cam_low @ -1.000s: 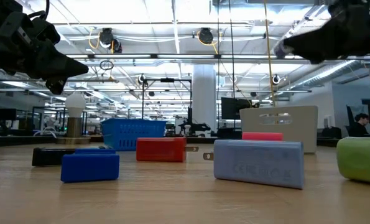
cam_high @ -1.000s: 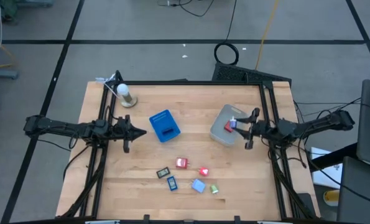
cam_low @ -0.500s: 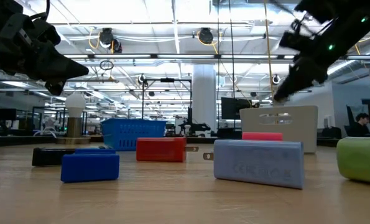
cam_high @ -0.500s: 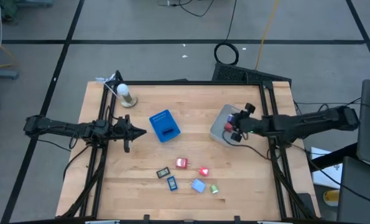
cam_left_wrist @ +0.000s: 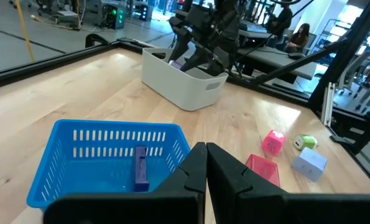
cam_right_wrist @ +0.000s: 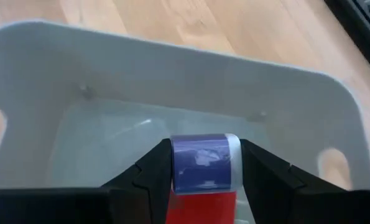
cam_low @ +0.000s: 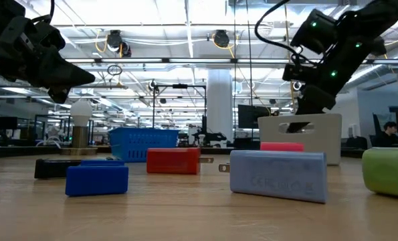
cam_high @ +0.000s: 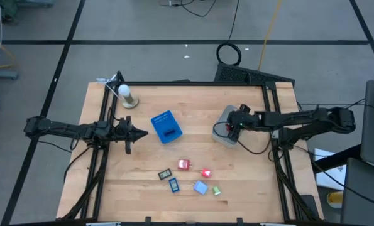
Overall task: Pick & Place Office items
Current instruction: Put the violet charger adapter into the gray bin
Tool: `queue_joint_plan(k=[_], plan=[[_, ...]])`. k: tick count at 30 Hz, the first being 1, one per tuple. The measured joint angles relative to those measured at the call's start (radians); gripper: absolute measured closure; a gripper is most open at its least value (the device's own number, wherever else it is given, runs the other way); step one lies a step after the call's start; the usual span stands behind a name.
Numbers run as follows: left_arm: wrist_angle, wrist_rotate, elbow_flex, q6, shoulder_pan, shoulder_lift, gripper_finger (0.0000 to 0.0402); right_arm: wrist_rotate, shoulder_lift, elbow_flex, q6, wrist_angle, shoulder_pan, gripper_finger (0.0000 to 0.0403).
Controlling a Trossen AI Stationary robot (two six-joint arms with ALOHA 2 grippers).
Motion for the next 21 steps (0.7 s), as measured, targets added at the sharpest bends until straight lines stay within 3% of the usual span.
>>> queue_joint_plan(k=[11,21], plan=[[-0.006,0.0,0.0,0.003,0.0,0.0,0.0394,-0.134,0.118,0.0,-0.041,0.057,-0.073,0.0246],[-0.008,0.001,0.0,0.003,0.0,0.0,0.0394,-0.135,0.108,0.001,-0.066,0.074,-0.078,0.0203]])
